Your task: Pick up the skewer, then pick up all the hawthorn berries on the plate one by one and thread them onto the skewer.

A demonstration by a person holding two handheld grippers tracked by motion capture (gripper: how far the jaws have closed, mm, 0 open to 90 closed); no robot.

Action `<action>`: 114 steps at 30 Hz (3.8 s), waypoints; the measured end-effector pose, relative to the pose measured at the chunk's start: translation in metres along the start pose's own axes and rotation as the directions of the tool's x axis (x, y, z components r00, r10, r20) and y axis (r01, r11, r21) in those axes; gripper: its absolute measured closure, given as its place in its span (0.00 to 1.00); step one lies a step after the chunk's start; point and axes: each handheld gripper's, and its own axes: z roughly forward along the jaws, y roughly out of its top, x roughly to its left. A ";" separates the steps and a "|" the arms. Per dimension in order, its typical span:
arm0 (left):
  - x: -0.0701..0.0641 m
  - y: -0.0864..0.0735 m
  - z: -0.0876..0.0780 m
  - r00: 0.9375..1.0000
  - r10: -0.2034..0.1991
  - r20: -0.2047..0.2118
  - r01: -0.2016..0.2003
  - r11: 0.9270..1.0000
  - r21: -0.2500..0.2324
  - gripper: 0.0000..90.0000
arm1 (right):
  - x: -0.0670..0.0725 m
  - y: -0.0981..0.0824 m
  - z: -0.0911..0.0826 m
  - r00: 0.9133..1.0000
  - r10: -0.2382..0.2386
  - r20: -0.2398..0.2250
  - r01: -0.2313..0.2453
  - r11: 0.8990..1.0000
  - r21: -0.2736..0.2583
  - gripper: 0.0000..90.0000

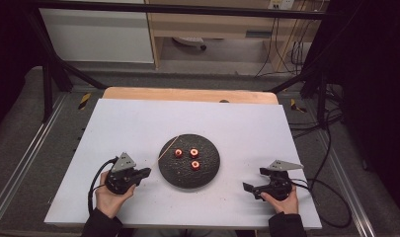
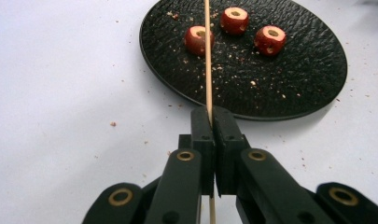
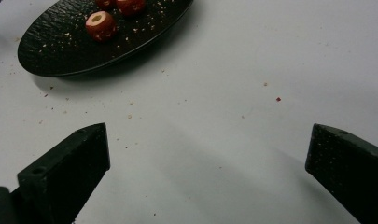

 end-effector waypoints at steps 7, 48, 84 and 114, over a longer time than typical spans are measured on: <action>0.003 -0.010 -0.007 1.000 0.004 0.026 -0.003 0.999 -0.035 0.98 | 0.006 0.007 0.003 1.000 0.000 0.016 0.000 1.000 0.000 0.01; 0.007 -0.027 -0.009 0.998 -0.010 0.054 0.014 0.996 -0.082 0.98 | 0.078 0.097 0.080 0.991 -0.125 -0.042 0.130 0.976 0.174 0.08; 0.007 -0.028 -0.008 0.999 -0.004 0.043 0.007 0.997 -0.075 0.98 | 0.103 0.133 0.144 0.990 -0.124 -0.063 0.139 0.884 0.445 0.62; 0.005 -0.028 -0.007 0.999 -0.008 0.044 0.012 0.996 -0.084 0.98 | 0.107 0.147 0.130 0.998 -0.050 -0.046 0.064 0.919 0.389 0.69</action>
